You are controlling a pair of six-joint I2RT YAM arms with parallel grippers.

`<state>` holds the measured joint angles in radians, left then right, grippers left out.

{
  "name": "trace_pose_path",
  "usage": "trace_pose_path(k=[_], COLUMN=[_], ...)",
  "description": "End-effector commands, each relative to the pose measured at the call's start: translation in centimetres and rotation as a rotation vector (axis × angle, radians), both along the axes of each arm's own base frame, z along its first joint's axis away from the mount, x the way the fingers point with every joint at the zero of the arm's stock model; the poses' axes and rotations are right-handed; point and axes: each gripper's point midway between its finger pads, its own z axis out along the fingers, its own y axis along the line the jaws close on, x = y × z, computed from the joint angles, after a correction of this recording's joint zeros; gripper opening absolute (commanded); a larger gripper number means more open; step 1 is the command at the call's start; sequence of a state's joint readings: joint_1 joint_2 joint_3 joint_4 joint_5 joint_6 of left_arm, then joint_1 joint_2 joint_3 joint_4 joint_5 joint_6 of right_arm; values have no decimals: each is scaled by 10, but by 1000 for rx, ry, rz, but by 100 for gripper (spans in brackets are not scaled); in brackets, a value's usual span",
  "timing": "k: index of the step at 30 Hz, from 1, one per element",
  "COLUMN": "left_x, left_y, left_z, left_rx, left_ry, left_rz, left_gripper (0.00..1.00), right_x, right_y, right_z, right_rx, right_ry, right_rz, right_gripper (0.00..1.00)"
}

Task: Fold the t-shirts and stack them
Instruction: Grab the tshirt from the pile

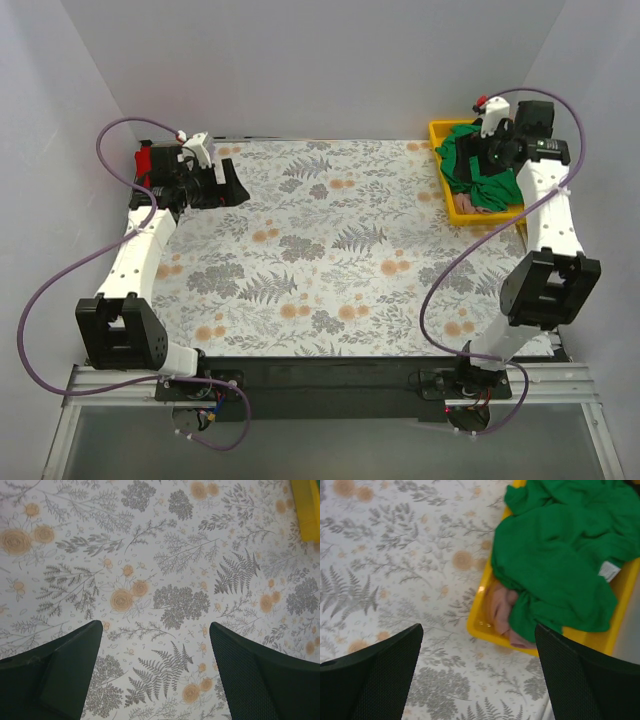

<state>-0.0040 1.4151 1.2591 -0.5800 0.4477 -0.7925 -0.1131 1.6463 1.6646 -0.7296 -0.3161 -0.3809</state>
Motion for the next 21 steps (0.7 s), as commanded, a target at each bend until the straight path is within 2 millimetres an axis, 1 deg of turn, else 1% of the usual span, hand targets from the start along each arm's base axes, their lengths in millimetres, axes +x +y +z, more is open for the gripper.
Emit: trace_pose_path(k=[1,2,3,4,5,6,7,8,9,11,12,14,15,16,17,18,19,20,21], left_x=[9,10,11,12,11,12,12,12,12,14,16,17,19,20,21,22,23,24,23], left_y=[-9,-11,-11,-14,-15,-15,-16,-16,-16,-14,-13,-12,-13,-13,-14,-14,-13,-13,-12], left_z=[33,33,34,32,29,28,24,21,18,15,14,13,15,16,17,22,22,24,26], left_rx=[-10,-15,-20,-29,-37,-41,-44,-47,-45,-33,-27,-26,-24,-25,-27,-28,-27,-26,-21], left_ry=[-92,-94,-101,-98,-89,-89,-78,-70,-65,-58,-58,-54,-59,-62,-61,-69,-69,-70,-70], left_rz=[-78,-86,-92,-106,-106,-105,-108,-106,-104,-98,-95,-94,-97,-100,-101,-102,-99,-99,-94], left_gripper=[88,88,88,88,88,88,88,88,88,88,88,88,88,88,88,88,88,88,88], right_x=[37,46,58,70,78,90,96,106,115,124,129,131,132,132,132,131,132,132,132], right_y=[-34,-41,-51,-56,-60,-63,-66,-70,-74,-84,-87,-90,-92,-92,-93,-94,-94,-95,-97], right_z=[20,19,2,13,11,-11,-18,-13,-35,-49,-67,-88,-107,-115,-122,-134,-138,-140,-139], right_rx=[-39,-36,-16,-19,-19,-18,-18,-31,-34,-65,-71,-80,-82,-80,-79,-81,-82,-85,-91], right_ry=[-51,-49,-13,-46,-50,-12,-3,-24,11,26,53,90,124,138,153,174,179,184,180], right_rz=[-31,-53,-61,-65,-68,-71,-76,-85,-95,-119,-126,-130,-136,-140,-142,-147,-148,-151,-158], right_gripper=[98,98,98,98,98,98,98,98,98,98,98,98,98,98,97,94,91,79,71])
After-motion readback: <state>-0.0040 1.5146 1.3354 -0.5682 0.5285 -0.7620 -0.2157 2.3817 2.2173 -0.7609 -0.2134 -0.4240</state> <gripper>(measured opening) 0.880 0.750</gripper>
